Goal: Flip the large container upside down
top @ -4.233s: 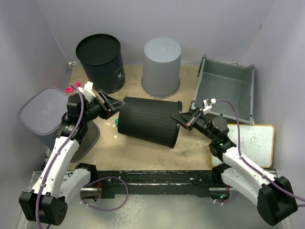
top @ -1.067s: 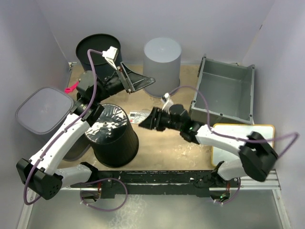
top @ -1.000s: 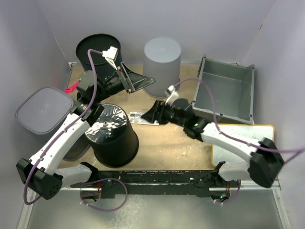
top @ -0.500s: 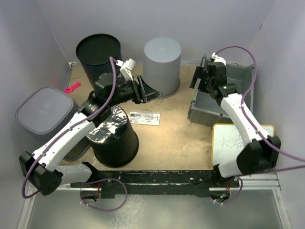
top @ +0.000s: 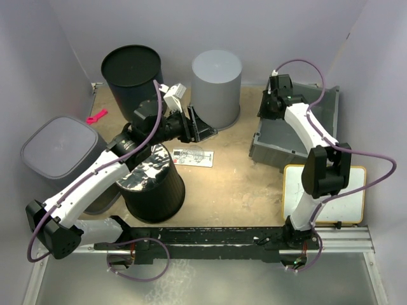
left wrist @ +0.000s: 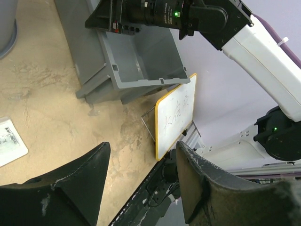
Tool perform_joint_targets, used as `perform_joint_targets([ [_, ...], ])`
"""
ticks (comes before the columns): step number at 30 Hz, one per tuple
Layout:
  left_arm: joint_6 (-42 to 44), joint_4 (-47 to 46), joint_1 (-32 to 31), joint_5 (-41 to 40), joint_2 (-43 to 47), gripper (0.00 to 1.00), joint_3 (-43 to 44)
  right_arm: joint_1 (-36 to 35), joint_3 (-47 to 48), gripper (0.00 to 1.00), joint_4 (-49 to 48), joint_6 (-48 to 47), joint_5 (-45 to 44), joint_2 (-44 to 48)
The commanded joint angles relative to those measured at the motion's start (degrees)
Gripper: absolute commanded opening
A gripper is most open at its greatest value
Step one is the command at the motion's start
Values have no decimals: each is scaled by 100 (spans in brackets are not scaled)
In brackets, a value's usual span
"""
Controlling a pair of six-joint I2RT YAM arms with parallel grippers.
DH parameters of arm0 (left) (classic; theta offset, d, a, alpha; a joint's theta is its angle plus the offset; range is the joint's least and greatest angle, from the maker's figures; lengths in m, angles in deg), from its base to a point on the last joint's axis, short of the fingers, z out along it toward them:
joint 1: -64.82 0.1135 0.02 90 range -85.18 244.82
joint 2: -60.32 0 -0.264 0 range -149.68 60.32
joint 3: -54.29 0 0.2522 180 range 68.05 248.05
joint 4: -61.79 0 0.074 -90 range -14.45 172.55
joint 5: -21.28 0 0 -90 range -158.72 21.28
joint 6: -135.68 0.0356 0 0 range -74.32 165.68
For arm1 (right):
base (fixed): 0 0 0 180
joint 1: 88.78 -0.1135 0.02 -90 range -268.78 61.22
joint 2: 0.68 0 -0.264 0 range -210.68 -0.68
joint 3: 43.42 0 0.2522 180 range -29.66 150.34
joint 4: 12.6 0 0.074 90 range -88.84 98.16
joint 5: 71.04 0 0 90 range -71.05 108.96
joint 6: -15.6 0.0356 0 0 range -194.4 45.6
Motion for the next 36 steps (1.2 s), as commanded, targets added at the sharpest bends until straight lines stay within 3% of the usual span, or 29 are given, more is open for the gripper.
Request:
perform_joint_targets([
  [1, 101, -174, -67, -133, 155, 55, 98, -13, 423, 16, -150, 94, 652, 150],
  [4, 110, -157, -74, -171, 176, 55, 97, -13, 452, 0, -327, 229, 818, 369],
  [13, 164, -140, -76, -196, 94, 55, 196, -21, 100, 0, -1138, 995, 2642, 1049],
  [18, 171, -104, -75, -204, 54, 55, 280, -92, -296, 0, -2258, 1828, 3961, 1265],
  [24, 127, -182, -74, -194, 31, 55, 408, -200, -598, 0, -3377, 2807, 4668, 1451],
  [36, -7, -385, -76, -101, 61, 54, 546, -207, -1626, 0, -7599, 6290, 5184, 1400],
])
